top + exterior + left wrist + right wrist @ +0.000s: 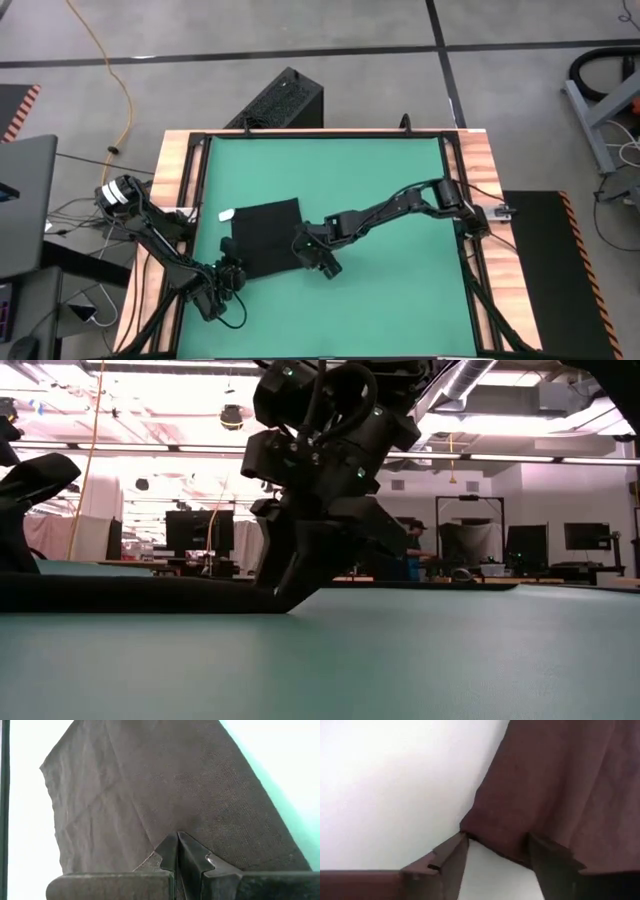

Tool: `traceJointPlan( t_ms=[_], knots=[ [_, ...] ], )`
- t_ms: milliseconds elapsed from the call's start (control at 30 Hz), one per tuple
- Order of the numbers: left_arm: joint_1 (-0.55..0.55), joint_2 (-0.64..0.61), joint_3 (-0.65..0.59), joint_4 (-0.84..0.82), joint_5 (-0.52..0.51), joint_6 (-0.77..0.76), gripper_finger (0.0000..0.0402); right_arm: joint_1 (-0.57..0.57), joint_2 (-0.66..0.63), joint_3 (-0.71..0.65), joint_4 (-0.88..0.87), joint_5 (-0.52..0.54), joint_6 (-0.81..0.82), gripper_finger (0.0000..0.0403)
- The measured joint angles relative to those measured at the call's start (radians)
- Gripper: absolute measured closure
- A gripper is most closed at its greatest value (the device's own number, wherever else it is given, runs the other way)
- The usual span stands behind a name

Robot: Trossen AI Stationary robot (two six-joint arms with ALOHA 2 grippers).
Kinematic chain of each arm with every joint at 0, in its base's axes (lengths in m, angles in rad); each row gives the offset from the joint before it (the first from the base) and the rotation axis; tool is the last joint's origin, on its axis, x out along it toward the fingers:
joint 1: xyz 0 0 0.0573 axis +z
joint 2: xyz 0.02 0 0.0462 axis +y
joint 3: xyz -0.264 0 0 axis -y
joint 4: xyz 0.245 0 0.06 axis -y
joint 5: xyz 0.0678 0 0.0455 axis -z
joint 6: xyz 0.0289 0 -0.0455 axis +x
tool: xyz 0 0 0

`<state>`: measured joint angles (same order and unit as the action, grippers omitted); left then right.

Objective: Roll towel into tight, uniform cylinder
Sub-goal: Roll the towel

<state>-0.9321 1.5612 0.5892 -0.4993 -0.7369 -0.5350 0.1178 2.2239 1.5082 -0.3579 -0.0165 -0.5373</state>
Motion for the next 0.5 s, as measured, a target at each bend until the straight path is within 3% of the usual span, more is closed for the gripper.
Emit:
traceJointPlan(
  t_ms=[400, 500],
  knots=[
    [0.000, 0.000, 0.000, 0.042, 0.000, 0.044, 0.0401, 0.041, 0.021, -0.002, 0.061, 0.046, 0.166, 0.0371],
    [0.000, 0.000, 0.000, 0.063, 0.001, 0.058, 0.0401, 0.046, 0.002, -0.001, 0.038, 0.043, 0.218, 0.0391]
  ],
)
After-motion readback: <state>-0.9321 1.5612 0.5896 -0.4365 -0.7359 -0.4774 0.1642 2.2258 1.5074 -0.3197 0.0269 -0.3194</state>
